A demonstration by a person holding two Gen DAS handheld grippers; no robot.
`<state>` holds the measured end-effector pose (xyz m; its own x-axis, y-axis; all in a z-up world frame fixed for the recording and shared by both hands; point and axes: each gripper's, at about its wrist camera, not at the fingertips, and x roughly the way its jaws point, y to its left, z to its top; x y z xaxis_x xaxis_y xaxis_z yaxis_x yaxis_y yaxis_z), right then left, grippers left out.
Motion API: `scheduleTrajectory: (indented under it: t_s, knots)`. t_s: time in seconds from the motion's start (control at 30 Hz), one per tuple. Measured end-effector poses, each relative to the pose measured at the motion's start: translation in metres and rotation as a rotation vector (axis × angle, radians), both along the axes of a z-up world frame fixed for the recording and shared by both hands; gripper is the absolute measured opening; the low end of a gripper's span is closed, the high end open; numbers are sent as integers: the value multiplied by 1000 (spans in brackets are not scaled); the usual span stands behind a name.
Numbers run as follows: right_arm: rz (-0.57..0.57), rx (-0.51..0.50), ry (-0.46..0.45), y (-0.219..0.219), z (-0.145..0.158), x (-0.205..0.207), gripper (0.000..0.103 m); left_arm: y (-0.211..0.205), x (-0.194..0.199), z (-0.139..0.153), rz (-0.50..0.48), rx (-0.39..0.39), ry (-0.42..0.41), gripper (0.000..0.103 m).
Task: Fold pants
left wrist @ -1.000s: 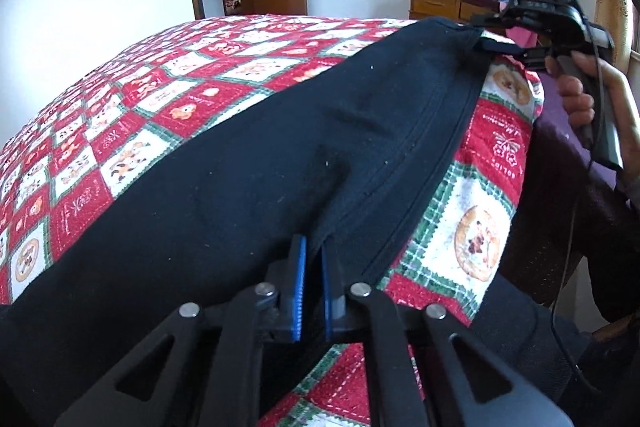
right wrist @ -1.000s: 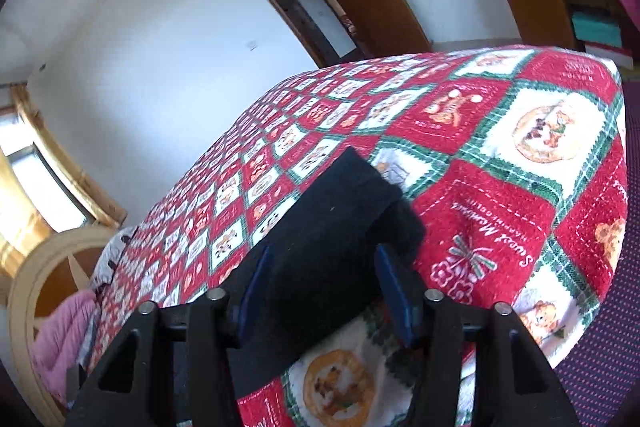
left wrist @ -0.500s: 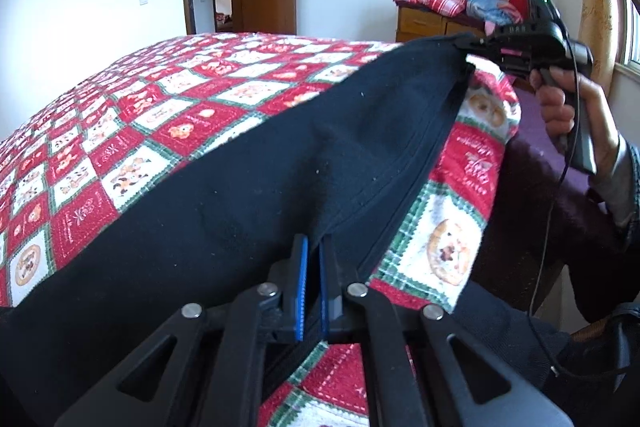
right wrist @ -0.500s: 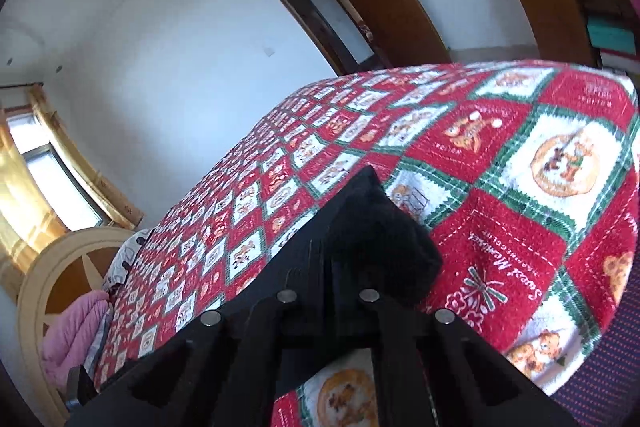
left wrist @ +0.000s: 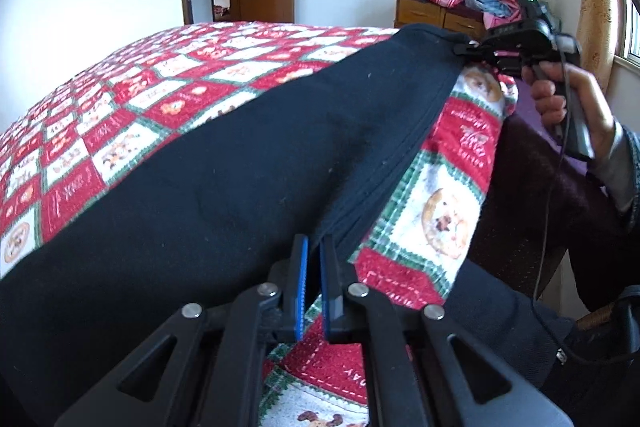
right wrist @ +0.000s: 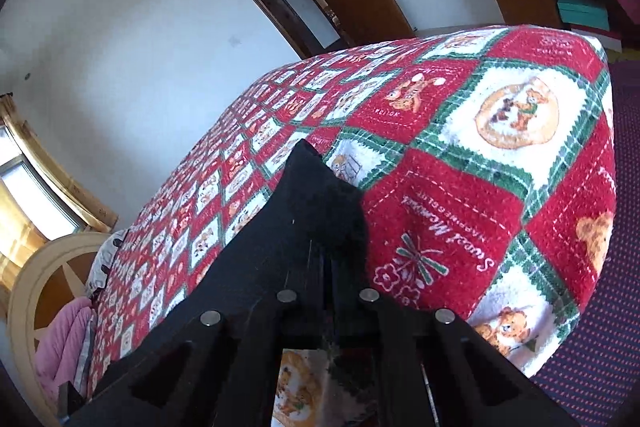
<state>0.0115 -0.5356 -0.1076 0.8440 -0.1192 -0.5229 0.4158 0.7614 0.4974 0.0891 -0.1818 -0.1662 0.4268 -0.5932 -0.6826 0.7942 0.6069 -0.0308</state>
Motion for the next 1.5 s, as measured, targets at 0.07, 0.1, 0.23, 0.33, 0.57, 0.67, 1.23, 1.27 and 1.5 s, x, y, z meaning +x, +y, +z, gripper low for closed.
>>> scheduleTrajectory:
  t_s: [0.07, 0.1, 0.23, 0.33, 0.57, 0.67, 1.23, 1.27, 1.5]
  knots:
    - [-13, -34, 4, 2, 7, -3, 4, 2, -1, -1, 1, -9, 11, 14]
    - [-34, -66, 5, 5, 11, -5, 6, 4, -3, 1, 0, -15, 12, 15]
    - [-136, -198, -30, 16, 32, -20, 20, 20, -9, 10, 33, -63, -10, 40]
    - [-194, -293, -81, 24, 48, -31, 43, 33, -10, 16, 73, -116, -32, 55]
    - [108, -313, -127, 66, 42, -3, 43, 37, 9, -3, 142, -85, 9, 56]
    - [145, -315, 6, 71, 24, 18, 43, 40, 9, -7, 141, -85, 5, 56]
    - [462, -250, 107, 146, 6, 59, 43, 181, 27, 5, 587, -168, 13, 73]
    - [500, -219, 104, 155, 4, 66, 43, 182, 26, 2, 589, -174, 16, 73]
    - [852, 85, 125, 262, -9, 151, 43, 174, 10, -3, 572, -101, -106, 74]
